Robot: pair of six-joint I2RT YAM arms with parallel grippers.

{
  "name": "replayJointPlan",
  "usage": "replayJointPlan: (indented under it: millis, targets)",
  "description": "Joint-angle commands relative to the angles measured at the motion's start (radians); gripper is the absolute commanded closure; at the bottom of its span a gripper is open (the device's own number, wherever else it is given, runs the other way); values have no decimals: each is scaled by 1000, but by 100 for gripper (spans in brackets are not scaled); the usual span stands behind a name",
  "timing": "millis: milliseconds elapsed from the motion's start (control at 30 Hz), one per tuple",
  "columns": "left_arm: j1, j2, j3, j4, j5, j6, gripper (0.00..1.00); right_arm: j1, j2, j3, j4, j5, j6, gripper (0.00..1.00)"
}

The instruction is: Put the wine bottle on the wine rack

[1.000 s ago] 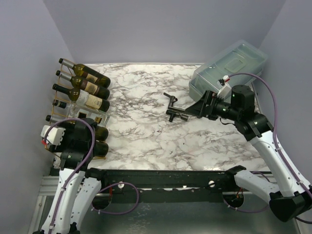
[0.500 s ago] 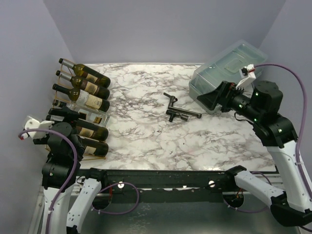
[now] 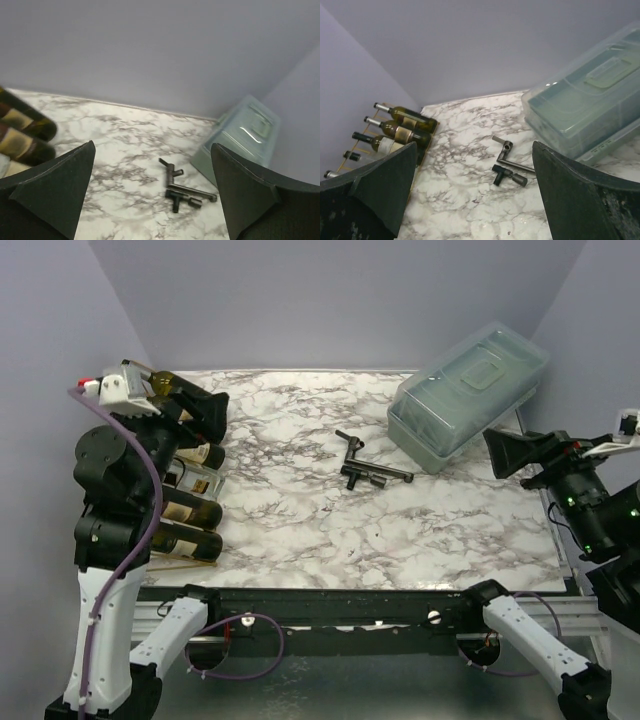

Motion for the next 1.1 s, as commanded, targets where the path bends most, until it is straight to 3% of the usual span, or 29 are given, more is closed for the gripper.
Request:
replayJointPlan:
  millis: [0, 367, 1067]
  targets:
    - [4, 101, 104, 59, 421, -6, 1, 2, -38, 19, -31, 163, -51, 0]
    - [3, 116, 121, 183, 545, -58, 1, 3, -121, -1, 20, 264, -53, 0]
    - [4, 59, 96, 212, 473, -68, 1, 2, -142, -26, 28, 269, -52, 0]
